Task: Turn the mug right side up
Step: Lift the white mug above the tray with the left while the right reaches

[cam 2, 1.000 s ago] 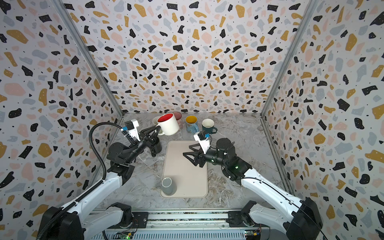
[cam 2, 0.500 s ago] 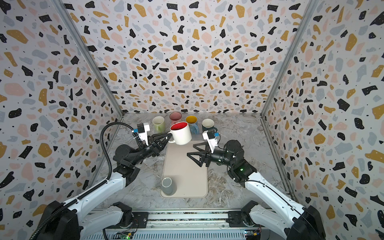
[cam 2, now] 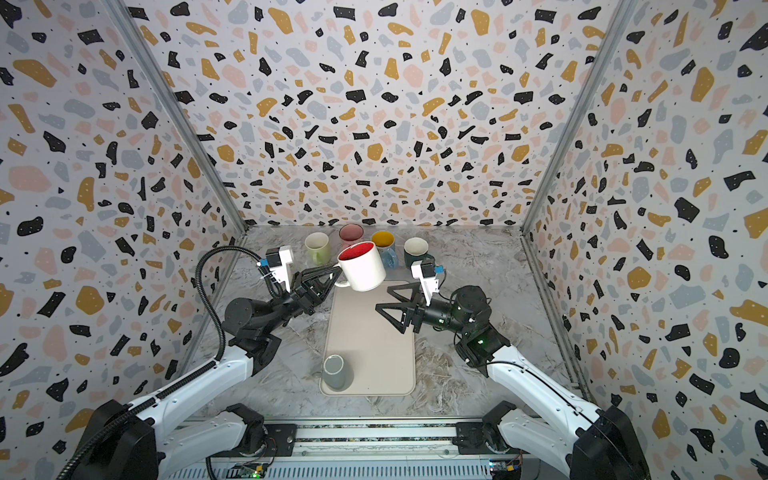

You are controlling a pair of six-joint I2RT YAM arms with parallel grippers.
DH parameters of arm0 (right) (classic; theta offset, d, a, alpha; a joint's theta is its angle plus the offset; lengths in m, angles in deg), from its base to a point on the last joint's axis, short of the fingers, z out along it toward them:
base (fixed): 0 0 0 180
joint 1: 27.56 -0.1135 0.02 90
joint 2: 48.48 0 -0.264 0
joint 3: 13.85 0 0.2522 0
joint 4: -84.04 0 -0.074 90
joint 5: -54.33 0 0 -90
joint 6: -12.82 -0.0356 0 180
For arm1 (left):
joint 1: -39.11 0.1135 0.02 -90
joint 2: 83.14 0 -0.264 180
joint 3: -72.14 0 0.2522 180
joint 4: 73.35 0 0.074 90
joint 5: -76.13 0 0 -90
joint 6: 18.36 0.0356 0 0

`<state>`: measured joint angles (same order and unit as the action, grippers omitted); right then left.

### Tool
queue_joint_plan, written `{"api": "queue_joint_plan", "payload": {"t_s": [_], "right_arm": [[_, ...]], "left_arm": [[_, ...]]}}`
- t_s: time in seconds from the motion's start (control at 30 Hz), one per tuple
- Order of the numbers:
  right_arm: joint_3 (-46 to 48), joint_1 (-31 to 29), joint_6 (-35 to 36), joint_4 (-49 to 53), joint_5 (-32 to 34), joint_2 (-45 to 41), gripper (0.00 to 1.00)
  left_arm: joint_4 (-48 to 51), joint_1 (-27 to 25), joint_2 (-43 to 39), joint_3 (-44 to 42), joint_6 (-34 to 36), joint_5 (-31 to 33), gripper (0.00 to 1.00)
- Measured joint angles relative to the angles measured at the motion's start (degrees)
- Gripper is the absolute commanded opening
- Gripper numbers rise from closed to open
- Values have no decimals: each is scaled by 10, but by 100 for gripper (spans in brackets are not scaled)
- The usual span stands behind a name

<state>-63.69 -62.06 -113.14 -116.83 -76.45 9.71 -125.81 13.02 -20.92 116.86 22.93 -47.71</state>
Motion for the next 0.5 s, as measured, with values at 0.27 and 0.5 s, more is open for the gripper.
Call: {"api": "queue_joint_plan", "payload": {"t_s": [0.27,0.5], "right_arm": [[6,0,-18,-30,-8,20,36],[6,0,-24,-32,-7,23,22]], "left_arm": [[-61,-10,21,-27,-54,32,0],[-62,-24,23,-29,-60,44,0]]}}
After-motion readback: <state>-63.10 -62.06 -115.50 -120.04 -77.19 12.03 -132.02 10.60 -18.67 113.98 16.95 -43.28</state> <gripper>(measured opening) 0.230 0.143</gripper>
